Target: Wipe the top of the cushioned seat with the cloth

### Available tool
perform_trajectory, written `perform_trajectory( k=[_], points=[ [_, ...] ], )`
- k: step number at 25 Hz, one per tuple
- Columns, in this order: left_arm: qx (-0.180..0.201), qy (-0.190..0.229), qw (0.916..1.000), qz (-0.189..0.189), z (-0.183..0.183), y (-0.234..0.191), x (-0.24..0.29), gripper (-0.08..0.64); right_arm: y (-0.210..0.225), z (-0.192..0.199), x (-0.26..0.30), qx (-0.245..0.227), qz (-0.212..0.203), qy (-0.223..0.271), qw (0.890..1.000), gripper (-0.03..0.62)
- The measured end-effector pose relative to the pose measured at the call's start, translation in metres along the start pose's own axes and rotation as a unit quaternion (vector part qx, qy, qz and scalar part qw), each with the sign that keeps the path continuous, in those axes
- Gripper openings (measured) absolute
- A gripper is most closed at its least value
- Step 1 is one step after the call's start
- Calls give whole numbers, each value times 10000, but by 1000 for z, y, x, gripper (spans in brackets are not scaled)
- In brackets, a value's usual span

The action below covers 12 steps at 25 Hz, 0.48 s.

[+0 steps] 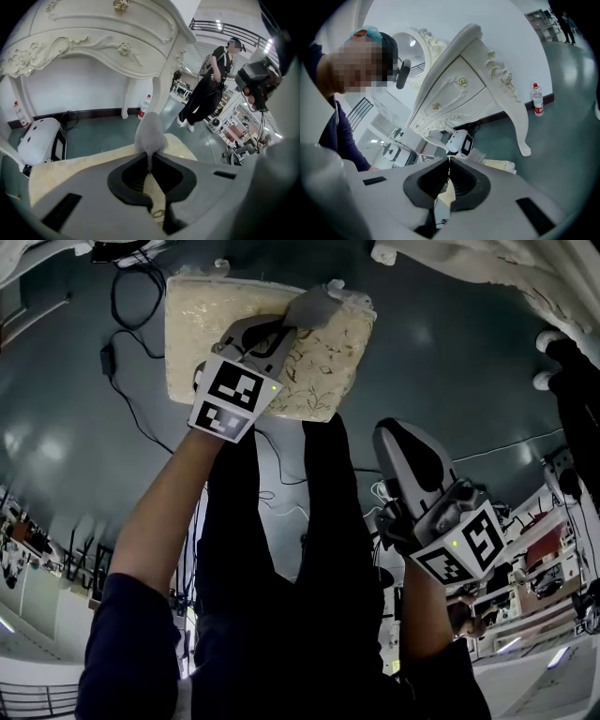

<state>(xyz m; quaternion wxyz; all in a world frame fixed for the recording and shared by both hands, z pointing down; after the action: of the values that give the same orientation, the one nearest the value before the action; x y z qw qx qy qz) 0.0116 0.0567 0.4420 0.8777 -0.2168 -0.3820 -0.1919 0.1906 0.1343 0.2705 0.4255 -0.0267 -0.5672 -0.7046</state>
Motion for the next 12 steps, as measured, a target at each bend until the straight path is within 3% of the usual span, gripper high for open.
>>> perform_trajectory(
  k=[12],
  points=[
    [238, -70, 9991, 338, -18, 28, 24, 28, 16, -1, -15, 168, 62, 173, 9997, 27]
  ],
)
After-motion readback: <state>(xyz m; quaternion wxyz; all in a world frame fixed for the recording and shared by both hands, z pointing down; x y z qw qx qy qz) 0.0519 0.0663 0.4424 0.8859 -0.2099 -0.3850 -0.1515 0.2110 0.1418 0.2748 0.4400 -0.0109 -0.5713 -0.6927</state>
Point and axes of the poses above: the fingertips, and each gripper's own axes: x forward along the fingers, y to its right, z out of its underside, the point moved 7 cm from there along -x, backward along the fingers, and after that the axes turned 8 degrees about x, right-handed, at the moved point
